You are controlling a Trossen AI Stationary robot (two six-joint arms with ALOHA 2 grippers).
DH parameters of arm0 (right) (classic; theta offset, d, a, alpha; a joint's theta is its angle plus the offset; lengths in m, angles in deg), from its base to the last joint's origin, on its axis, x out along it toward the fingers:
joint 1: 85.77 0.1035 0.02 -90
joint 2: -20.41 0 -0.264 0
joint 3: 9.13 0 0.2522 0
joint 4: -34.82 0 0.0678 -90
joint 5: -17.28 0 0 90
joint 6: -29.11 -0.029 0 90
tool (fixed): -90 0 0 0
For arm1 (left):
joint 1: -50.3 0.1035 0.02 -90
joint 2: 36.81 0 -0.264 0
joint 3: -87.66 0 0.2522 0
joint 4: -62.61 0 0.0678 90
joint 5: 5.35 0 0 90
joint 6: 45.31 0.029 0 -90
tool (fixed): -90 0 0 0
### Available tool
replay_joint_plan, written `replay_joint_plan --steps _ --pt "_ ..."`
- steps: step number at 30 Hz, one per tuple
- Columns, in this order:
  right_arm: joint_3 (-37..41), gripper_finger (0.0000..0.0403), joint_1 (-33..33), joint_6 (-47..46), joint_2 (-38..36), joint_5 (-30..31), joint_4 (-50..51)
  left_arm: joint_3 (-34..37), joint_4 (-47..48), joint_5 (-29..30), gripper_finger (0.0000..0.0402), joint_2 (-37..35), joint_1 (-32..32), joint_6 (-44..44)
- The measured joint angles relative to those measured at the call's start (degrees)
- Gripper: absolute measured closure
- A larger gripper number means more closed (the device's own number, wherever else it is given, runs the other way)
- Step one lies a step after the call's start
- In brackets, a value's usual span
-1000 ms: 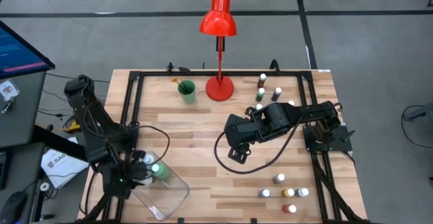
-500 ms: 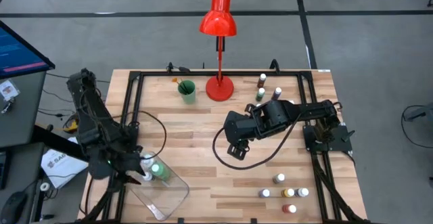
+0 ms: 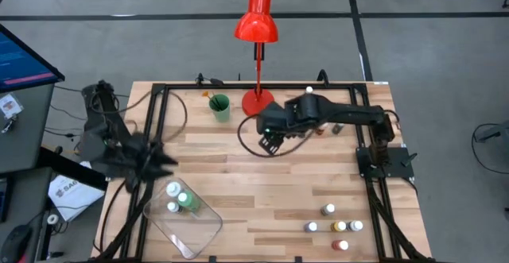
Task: Pick & Place Paint Supplies
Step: Move the black coloring bottle to the center of the table
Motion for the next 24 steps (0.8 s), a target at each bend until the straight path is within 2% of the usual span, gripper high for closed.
replay_joint_plan --steps 4,9,13,18,24 --pt "10.96 0.0164 -2.83 1.38 -3.02 -2.55 0.06 -0.02 -1.71 4.10 0.0224 -0.96 2.39 4.63" --pt "25.69 0.0159 -6.70 1.20 -7.80 -4.23 0.06 -0.02 -1.82 4.58 0.0200 -0.19 5.70 4.79" --pt "35.34 0.0159 -10.25 1.67 -13.31 -4.20 -3.92 -0.02 -1.81 4.58 0.0188 0.50 7.91 4.83" --pt "43.58 0.0159 -13.43 4.03 -17.12 -4.31 -12.12 -0.02 -1.81 4.57 0.0180 1.13 10.28 4.83" --pt "48.75 0.0159 -16.09 7.41 -17.20 -6.06 -19.65 -0.01 -1.79 4.54 0.0179 1.48 11.33 4.83"
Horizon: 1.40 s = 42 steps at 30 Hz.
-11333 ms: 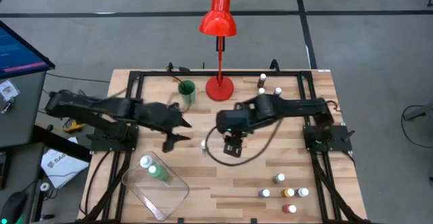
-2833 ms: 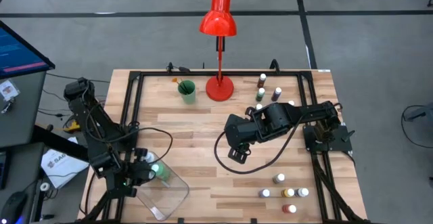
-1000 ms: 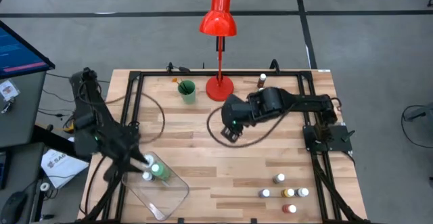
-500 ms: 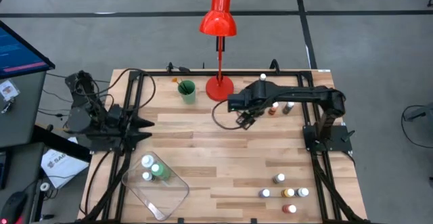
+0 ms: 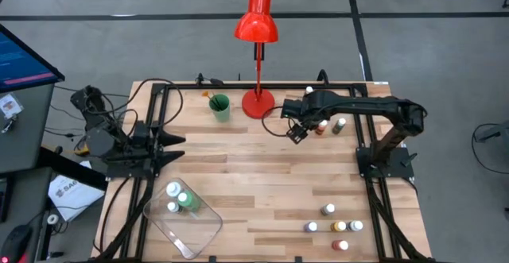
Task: Pick & Place Paint Supplies
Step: Move the black coloring bottle to the center of the table
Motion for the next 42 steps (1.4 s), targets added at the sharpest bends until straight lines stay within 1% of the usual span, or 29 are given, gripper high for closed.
replay_joint_plan --steps 6,10,13,19,24,28,37,39,42 --pt "3.68 0.0159 -3.21 1.89 0.02 -0.39 -3.22 -0.01 0.01 0.00 0.0179 0.00 0.77 -0.02" --pt "4.44 0.0159 -4.56 4.00 0.02 -2.04 -5.38 0.01 -0.01 0.00 0.0179 0.00 0.78 -0.02" --pt "5.04 0.0159 -4.59 4.31 0.04 -3.35 -7.58 0.01 0.01 0.00 0.0179 0.02 0.78 -0.02" --pt "8.49 0.0159 -4.85 4.31 0.07 -3.50 -9.97 0.01 0.01 0.00 0.0179 0.02 0.75 -0.02" --pt "9.13 0.0161 -5.18 4.48 0.07 -3.48 -11.99 0.01 0.05 0.00 0.0179 0.02 0.75 -0.02" --pt "9.13 0.0186 -5.18 4.76 0.07 -3.48 -12.68 0.01 0.07 0.22 0.0179 0.19 0.76 -0.04" --pt "9.11 0.0276 -5.11 5.29 0.07 -3.54 -12.35 0.01 0.10 0.31 0.0179 1.53 0.75 -0.04" --pt "9.11 0.0289 -4.90 5.64 0.04 -3.52 -12.43 0.01 0.10 0.31 0.0179 1.88 0.77 -0.04" --pt "9.11 0.0292 -4.59 5.66 0.04 -3.52 -12.59 0.01 0.10 0.31 0.0179 2.09 0.75 -0.04"
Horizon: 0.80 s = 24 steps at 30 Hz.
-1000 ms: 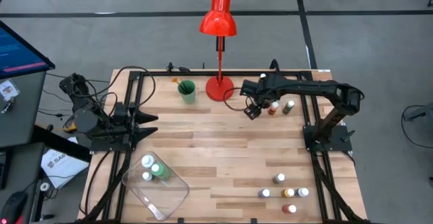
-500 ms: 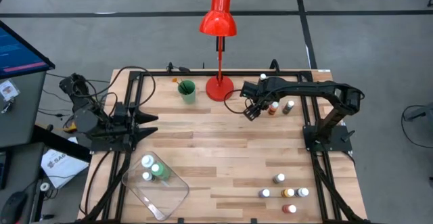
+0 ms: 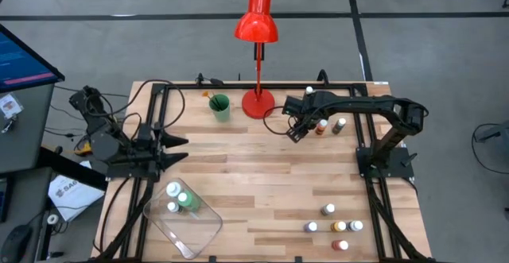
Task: Pick & Place Paint Supplies
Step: Move the black coloring bottle to the center of the table
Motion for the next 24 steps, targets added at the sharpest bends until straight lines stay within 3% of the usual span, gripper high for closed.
replay_joint_plan --steps 13,18,24 --pt "-7.31 0.0289 9.24 -5.96 0.18 -3.80 -11.75 0.00 0.04 0.20 0.0179 0.05 0.00 0.01" --pt "-15.24 0.0281 12.59 -5.54 7.15 -4.48 -8.79 0.00 0.11 0.20 0.0179 0.03 0.02 0.02" --pt "-31.23 0.0282 16.21 -1.26 19.89 -4.82 -4.87 0.02 0.11 0.16 0.0179 0.05 0.01 0.00"
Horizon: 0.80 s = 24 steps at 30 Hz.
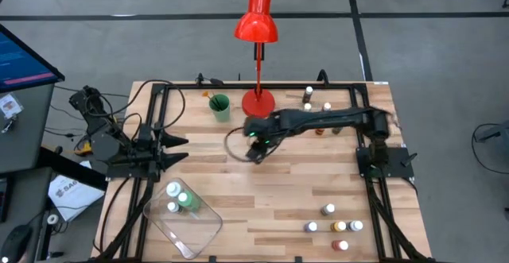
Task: Pick & Place Paint Supplies
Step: Move the black coloring bottle to the center of the table
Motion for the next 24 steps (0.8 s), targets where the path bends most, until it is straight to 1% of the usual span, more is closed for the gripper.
replay_joint_plan --steps 6,11,16,21,24 --pt "-17.51 0.0277 2.22 4.89 12.07 -0.10 9.68 0.00 -0.17 -0.03 0.0179 0.00 -0.01 0.00" --pt "-27.28 0.0278 3.07 7.21 19.09 0.08 15.06 0.00 -0.24 -0.10 0.0179 0.00 -0.01 0.00" --pt "-30.55 0.0274 3.68 7.87 22.63 0.23 16.53 0.00 -0.23 -0.22 0.0179 0.00 -0.01 0.00" --pt "-30.96 0.0275 3.96 9.01 23.12 0.18 16.82 0.00 -0.22 -0.20 0.0179 -0.02 -0.01 -0.02" --pt "-30.92 0.0267 4.00 9.35 23.15 0.61 16.24 0.00 -0.22 -0.18 0.0179 0.00 -0.01 0.00"
